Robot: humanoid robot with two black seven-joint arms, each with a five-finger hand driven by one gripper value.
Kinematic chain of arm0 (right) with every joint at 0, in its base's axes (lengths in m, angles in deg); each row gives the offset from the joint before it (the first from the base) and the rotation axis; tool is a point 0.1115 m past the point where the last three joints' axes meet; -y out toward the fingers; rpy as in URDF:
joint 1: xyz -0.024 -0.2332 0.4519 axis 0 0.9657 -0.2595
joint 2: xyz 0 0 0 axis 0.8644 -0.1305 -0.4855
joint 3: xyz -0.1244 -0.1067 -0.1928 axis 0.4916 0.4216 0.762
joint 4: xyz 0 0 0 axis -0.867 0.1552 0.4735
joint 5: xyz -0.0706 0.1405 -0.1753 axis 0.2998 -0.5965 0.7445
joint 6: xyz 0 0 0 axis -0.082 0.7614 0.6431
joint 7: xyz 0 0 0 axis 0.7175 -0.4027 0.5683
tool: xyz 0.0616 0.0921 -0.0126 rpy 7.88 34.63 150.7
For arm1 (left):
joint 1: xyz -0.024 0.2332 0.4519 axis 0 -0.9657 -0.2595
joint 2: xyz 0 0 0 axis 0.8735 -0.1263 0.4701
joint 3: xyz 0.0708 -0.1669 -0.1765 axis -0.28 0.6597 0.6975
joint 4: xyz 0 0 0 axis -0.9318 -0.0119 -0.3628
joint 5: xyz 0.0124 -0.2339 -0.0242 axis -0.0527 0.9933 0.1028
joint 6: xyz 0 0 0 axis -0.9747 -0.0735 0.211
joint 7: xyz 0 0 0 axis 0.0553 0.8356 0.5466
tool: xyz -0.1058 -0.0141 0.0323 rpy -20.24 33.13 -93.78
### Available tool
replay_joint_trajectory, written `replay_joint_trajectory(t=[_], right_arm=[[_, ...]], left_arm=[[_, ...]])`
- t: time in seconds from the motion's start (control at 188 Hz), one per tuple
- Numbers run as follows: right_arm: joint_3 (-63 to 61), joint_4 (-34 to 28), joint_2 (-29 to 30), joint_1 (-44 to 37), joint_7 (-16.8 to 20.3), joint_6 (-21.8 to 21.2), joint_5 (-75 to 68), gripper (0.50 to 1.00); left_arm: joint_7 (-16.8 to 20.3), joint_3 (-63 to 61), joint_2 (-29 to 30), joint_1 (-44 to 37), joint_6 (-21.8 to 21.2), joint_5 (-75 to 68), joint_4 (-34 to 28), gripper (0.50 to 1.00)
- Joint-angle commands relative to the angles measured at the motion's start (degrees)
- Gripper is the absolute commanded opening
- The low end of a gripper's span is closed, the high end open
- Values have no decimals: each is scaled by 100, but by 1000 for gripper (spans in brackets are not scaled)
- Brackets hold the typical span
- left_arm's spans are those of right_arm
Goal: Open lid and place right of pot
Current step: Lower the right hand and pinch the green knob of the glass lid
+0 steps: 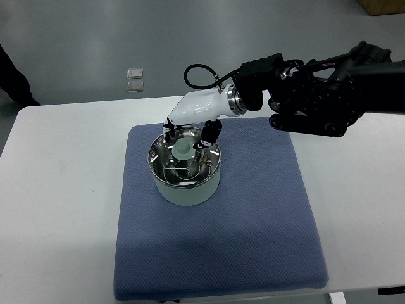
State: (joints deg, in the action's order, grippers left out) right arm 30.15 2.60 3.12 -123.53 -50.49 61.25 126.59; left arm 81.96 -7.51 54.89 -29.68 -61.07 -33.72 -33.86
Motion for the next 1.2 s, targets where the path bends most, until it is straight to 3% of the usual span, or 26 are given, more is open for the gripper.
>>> replay_joint_trajectory(t=[0.0,1.026,1.063,1.196], right_arm=[[-9,-14,10,1,0,3,-9,725],[-53,-14,133,54,228,12,-35,703],[-53,-14,124,45,228,3,-35,658],[-53,-14,124,36,237,-5,-26,596]], left_arm=[[2,0,0,2,0,9,0,1000],[-7,0,0,2,0,0,0,1000],[2,0,0,2,0,0,0,1000],[2,0,0,2,0,0,0,1000]])
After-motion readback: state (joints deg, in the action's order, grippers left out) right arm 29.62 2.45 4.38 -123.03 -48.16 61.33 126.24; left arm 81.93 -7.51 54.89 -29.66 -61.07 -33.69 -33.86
